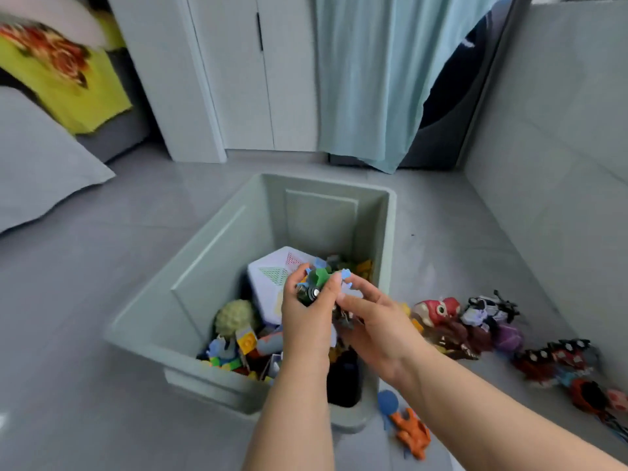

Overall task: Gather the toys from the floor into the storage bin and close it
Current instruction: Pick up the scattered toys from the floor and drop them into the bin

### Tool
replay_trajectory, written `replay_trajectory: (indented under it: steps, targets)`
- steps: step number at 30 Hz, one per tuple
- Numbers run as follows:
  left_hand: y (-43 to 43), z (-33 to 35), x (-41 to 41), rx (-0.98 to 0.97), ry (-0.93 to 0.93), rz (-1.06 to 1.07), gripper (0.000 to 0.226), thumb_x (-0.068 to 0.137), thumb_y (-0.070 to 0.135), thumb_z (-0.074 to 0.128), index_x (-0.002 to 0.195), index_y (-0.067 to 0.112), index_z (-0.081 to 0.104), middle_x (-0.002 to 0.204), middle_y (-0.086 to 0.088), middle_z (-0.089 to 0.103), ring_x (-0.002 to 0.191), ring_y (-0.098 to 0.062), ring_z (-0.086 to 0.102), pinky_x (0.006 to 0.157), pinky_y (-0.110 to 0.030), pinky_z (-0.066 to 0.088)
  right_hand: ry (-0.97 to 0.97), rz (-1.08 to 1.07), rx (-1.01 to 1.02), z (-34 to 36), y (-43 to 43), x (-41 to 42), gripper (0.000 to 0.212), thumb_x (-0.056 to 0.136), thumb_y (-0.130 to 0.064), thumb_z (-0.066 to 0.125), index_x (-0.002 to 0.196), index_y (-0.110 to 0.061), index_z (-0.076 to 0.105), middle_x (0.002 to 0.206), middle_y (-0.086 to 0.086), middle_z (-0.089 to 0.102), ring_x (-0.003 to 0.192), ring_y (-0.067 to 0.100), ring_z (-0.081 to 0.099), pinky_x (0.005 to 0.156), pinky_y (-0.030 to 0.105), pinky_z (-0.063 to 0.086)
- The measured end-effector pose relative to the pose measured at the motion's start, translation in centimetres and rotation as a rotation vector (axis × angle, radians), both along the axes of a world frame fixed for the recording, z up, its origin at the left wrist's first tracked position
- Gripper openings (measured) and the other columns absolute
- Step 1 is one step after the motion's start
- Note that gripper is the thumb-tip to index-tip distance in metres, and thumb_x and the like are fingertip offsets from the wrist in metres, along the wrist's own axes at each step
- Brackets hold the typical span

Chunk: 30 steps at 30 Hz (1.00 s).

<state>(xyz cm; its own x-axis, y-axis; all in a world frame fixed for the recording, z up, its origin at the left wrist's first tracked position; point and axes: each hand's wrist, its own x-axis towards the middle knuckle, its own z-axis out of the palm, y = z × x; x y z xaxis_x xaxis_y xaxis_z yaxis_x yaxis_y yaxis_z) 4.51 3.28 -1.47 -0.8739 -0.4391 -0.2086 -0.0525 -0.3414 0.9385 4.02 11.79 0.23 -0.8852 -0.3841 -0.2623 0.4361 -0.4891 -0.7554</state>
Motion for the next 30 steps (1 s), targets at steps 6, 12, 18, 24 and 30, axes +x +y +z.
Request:
replay_trajectory:
  steps: [6,12,18,24,30]
  targets:
    - [-1.7,-2.2,1.4,-0.544,-0.445,0.122,0.090,0.065,0.064,0.070,0.137,0.020,0.038,0.137,-0.008,0.046,0.130,-0.030,0.040,0.109,-0.051,0.027,-0.126,-0.082,0.108,-1.2,-4.3,2.0,0.024,0.094,-0.002,0.044,0.090,-0.013,0.064,0.080,0.008,0.074,0.076,0.024,0.070,0.073,0.037,0.056]
    - [3.1,-0.5,0.7,-0.591,0.032,0.181,0.066,0.071,0.050,0.071,0.123,0.013,0.054,0.120,-0.002,0.059,0.116,-0.020,0.051,0.103,-0.032,0.038,-0.074,-0.198,0.054,0.4,0.6,1.3,0.028,0.096,-0.013,0.044,0.120,-0.014,0.056,0.096,-0.007,0.071,0.080,0.002,0.067,0.069,0.022,0.053]
    - [12.3,-0.5,1.2,-0.357,0.223,-0.243,0.036,0.082,0.019,0.069,0.112,0.025,0.049,0.106,0.011,0.055,0.099,0.001,0.052,0.078,0.002,0.035,-0.057,-0.440,0.178,-2.4,13.3,0.9,0.022,0.094,-0.011,0.045,0.110,-0.007,0.060,0.097,0.005,0.069,0.090,0.016,0.065,0.084,0.027,0.052]
    - [19.5,-6.9,0.5,-0.087,-0.063,-0.531,0.031,0.084,0.000,0.060,0.102,0.023,0.049,0.091,0.000,0.060,0.072,-0.007,0.055,0.058,-0.005,0.043,-0.429,-0.570,0.796,-12.1,29.0,4.5,0.019,0.091,0.002,0.046,0.104,-0.006,0.058,0.071,0.004,0.055,0.060,0.012,0.049,0.052,0.017,0.045]
    - [23.9,-14.2,1.1,0.059,-0.359,-0.733,0.029,0.084,0.012,0.067,0.107,0.023,0.053,0.097,-0.004,0.062,0.091,-0.017,0.059,0.083,-0.030,0.049,-0.221,-0.215,1.589,-17.9,40.2,3.6,0.059,0.080,-0.015,0.068,0.132,-0.005,0.040,0.127,0.013,0.045,0.105,0.026,0.052,0.082,0.027,0.039]
